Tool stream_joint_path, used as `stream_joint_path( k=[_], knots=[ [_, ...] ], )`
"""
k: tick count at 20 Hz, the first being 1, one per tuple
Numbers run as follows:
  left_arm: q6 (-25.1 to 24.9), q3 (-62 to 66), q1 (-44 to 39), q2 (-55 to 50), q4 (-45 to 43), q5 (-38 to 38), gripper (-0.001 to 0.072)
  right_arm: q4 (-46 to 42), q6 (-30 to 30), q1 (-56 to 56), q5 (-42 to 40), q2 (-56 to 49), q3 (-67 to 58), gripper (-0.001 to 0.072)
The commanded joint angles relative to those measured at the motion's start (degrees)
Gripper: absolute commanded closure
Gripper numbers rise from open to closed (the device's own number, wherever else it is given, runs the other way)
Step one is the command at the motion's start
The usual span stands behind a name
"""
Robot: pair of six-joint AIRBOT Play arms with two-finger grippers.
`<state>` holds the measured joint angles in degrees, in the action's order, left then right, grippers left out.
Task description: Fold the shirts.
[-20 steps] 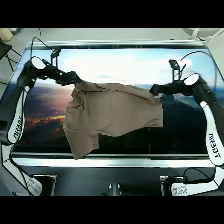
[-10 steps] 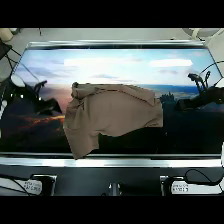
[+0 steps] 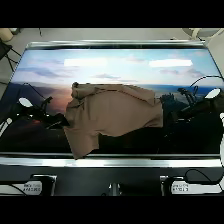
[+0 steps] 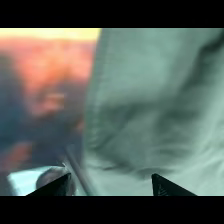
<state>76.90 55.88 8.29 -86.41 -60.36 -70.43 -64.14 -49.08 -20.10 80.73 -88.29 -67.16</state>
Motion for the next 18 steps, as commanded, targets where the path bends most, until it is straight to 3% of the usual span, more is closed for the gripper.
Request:
stream_joint_path(
  k=[1, 2, 5, 8, 9, 10, 11, 14, 18],
  knots=[
    [1.5, -1.3, -2.4, 0.1, -0.2, 7.9, 0.0258, 5.7, 1.0, 0.0, -2.6, -2.1, 3.5, 0.0019],
    [2.3, -1.3, -3.0, 0.1, -0.2, 8.4, 0.0408, 7.5, 1.2, 0.2, -3.2, -3.1, 4.3, 0.0018],
    [1.9, 0.0, -3.2, 0.4, -0.2, 5.9, 0.0682, 8.2, 1.3, 4.8, -4.7, -7.0, 4.6, 0.0017],
    [-0.3, 2.5, -3.1, 2.4, -0.2, 4.0, 0.0683, 8.4, -0.1, 11.6, -13.2, -8.1, 4.5, 0.0022],
    [-0.5, 3.5, -3.1, 3.4, -0.3, 4.0, 0.0683, 8.5, -1.3, 13.1, -15.5, -8.0, 4.2, 0.0112],
    [-0.7, 4.8, -3.1, 4.6, -0.3, 4.0, 0.0684, 8.4, -1.3, 14.3, -15.7, -8.0, 3.1, 0.0484],
    [-0.7, 6.4, -3.0, 6.0, -0.3, 4.0, 0.0684, 8.8, -2.4, 14.3, -14.6, -7.7, 1.5, 0.0677],
    [-2.0, 15.1, -2.3, 13.0, -0.8, 4.3, 0.0685, 5.8, 0.0, 14.1, -9.7, -2.1, -7.7, 0.0688],
    [-1.3, 36.0, -0.6, 26.9, -0.7, 8.7, 0.0685, -2.4, 0.1, 14.1, -10.3, 16.3, -26.9, 0.0688]
  ],
)
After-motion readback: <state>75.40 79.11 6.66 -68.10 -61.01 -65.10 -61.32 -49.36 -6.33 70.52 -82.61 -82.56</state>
